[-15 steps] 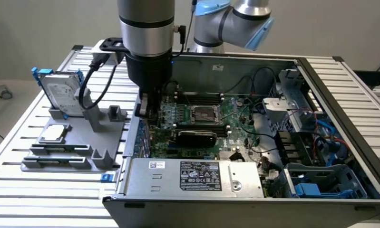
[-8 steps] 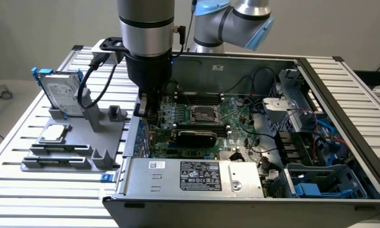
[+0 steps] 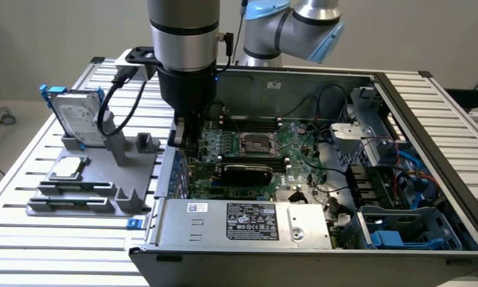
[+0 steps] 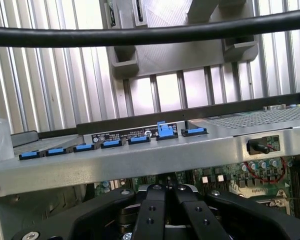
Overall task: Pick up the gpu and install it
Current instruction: 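Press down on the gpu until it lock into place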
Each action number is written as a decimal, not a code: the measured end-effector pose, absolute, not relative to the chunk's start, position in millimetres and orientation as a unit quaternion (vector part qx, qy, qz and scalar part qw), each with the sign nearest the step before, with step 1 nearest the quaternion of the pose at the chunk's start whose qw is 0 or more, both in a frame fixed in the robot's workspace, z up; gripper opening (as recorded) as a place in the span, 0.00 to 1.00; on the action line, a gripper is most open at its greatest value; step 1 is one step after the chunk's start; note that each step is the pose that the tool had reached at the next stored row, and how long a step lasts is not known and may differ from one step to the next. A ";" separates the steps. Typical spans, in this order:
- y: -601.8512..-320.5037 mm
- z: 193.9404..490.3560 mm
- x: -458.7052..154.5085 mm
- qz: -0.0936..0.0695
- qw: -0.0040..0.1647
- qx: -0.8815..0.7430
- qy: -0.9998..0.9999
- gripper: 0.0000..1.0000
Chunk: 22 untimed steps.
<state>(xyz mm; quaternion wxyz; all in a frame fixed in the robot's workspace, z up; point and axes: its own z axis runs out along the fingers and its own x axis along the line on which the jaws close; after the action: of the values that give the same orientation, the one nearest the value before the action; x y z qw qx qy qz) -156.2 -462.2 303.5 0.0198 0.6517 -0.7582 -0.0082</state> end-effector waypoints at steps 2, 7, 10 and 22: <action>-462.1 303.5 -156.2 -0.009 0.020 0.652 -0.758 0.11; -462.1 303.5 -155.7 -0.010 0.021 0.652 -0.758 0.11; -462.0 303.5 -154.8 -0.010 0.022 0.652 -0.758 0.11; -461.3 303.5 -152.8 -0.011 0.022 0.652 -0.758 0.11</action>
<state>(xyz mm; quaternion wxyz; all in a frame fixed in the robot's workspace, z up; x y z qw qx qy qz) -152.8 -461.3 303.5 0.0225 0.6517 -0.7581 -0.0109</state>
